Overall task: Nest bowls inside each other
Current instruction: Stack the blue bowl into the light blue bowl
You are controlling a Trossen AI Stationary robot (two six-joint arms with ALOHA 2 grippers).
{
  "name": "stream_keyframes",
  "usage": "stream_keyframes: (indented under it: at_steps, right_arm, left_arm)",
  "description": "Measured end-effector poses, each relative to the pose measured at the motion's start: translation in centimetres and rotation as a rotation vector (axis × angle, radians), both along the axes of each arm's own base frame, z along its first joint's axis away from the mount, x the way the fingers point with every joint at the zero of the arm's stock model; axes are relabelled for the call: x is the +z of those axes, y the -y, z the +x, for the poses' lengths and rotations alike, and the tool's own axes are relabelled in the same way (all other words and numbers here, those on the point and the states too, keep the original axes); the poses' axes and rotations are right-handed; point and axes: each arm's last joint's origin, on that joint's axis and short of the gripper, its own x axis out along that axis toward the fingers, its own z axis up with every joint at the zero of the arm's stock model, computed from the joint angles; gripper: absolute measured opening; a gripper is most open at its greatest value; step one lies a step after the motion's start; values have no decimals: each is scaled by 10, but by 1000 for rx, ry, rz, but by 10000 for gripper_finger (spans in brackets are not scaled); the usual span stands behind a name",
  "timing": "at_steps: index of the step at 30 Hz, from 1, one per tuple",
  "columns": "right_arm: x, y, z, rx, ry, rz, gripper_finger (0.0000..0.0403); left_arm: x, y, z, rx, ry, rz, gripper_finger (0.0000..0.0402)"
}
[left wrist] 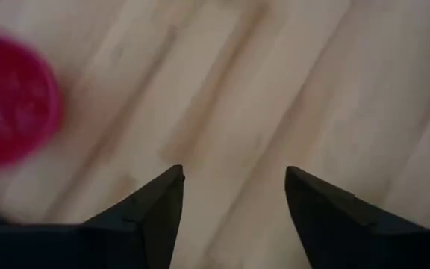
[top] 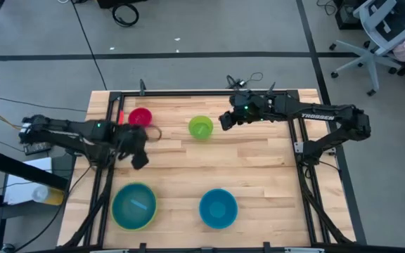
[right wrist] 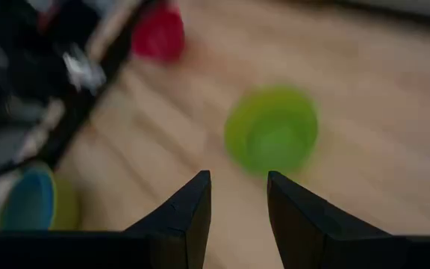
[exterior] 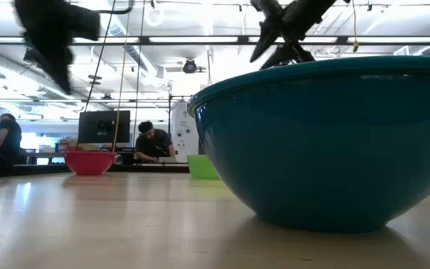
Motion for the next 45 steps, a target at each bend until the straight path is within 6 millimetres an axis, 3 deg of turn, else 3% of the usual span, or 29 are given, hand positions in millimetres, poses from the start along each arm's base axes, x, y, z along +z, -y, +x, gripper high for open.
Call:
stream_keyframes:
  at_steps: [4, 11, 14, 19, 26, 36, 39, 42, 45]
  right_arm:
    - [-25, -16, 1, 135, -200, 126, 137]
    - [-53, -94, 16, 615, -345, 147, 136]
    - [-71, -119, 23, 718, -399, 107, 136]
    - [-99, -144, 42, 805, -394, 129, 136]
    - [-116, -151, 55, 880, -354, 175, 136]
    - [-148, -157, 64, 893, -420, 207, 131]
    - [-154, -157, 64, 892, -441, 212, 99]
    - [-154, -156, 65, 874, -442, 182, 32]
    - [-146, -147, 65, 823, -431, 141, 18]
  left_arm:
    - [6, -13, 23, -97, 156, 49, 211]
    - [7, -15, 55, -182, 315, 41, 201]
    - [4, -14, 60, -185, 316, 35, 201]
    - [2, -13, 66, -173, 333, 5, 201]
    - [1, -13, 66, -63, 339, -82, 201]
    - [1, -11, 66, -105, 338, -63, 201]
    - [1, -11, 66, -122, 336, -57, 201]
    - [1, -10, 66, -135, 337, -66, 201]
    - [2, -11, 67, -136, 345, -68, 201]
